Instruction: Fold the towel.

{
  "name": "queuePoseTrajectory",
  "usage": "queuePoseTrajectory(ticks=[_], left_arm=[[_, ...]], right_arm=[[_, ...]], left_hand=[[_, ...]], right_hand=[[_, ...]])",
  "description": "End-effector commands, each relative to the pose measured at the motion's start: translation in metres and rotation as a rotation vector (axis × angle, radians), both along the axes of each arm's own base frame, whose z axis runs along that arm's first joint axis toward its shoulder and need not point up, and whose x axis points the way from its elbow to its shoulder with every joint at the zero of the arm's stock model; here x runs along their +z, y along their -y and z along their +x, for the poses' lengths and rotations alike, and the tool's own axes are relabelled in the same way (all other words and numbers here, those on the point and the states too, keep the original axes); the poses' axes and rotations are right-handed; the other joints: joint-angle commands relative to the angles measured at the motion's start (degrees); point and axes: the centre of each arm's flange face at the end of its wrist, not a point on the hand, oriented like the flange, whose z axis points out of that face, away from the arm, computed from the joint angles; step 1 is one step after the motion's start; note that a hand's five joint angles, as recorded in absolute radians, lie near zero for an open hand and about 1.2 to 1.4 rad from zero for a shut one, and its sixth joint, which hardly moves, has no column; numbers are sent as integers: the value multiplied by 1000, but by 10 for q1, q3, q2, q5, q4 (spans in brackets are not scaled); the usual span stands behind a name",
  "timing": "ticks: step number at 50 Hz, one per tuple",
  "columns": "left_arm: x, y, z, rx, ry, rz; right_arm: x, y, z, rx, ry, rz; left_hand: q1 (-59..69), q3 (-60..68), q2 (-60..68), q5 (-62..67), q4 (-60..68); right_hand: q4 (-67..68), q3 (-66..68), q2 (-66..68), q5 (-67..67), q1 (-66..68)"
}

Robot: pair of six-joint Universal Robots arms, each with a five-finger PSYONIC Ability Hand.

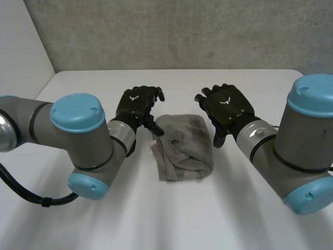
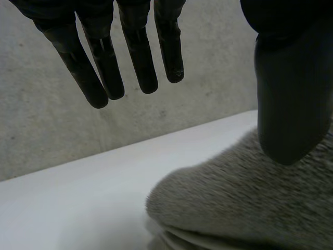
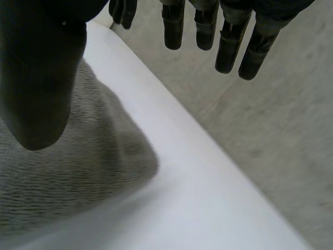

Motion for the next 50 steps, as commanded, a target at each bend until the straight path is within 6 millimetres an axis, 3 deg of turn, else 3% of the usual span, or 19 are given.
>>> queuePoseTrajectory(ticks=[1, 3, 12, 19, 24, 29, 44, 47, 49, 50], left_arm=[[-6, -1, -5, -14, 8, 3], [-9, -3, -12, -27, 9, 2], [-26, -11, -15, -48, 52, 35], [-62, -16, 7, -25, 180, 92], [-74, -12, 23, -1, 235, 115], [-79, -14, 25, -13, 243, 129], [-67, -14, 23, -17, 225, 103], [-50, -11, 22, -12, 198, 70], [-26, -9, 24, 0, 163, 23], [-26, -9, 24, 0, 162, 23]], right_arm=[[-11, 22, -7, -44, 127, 166], [-21, 33, -8, -60, 151, 209], [-48, 44, -6, -69, 163, 376], [-71, 52, 1, -87, 217, 483], [-81, 50, 8, -48, 208, 530], [-92, 53, 11, -56, 175, 573], [-90, 52, 6, -37, 88, 546], [-75, 50, 7, -28, 106, 520], [-50, 48, 7, -16, 135, 469], [-50, 48, 7, -16, 135, 469]], left_hand=[[-18, -17, -16, -6, -20], [-18, -17, -16, -6, -20], [-15, -14, -13, -2, -17], [-15, -14, -13, -2, -17], [-15, -14, -13, -2, -17], [-15, -14, -13, -2, -17], [-15, -14, -13, -2, -17], [-17, -15, -15, -4, -19], [-18, -17, -16, -6, -20], [-18, -17, -16, -6, -20]], right_hand=[[-42, -38, -39, -34, -30], [-42, -38, -39, -34, -30], [-42, -38, -39, -34, -30], [-42, -38, -39, -34, -30], [-42, -38, -39, -34, -30], [-42, -38, -39, -34, -30], [-42, -38, -39, -34, -30], [-42, -38, -39, -34, -30], [-42, -38, -39, -34, -30], [-42, -38, -39, -34, -30]])
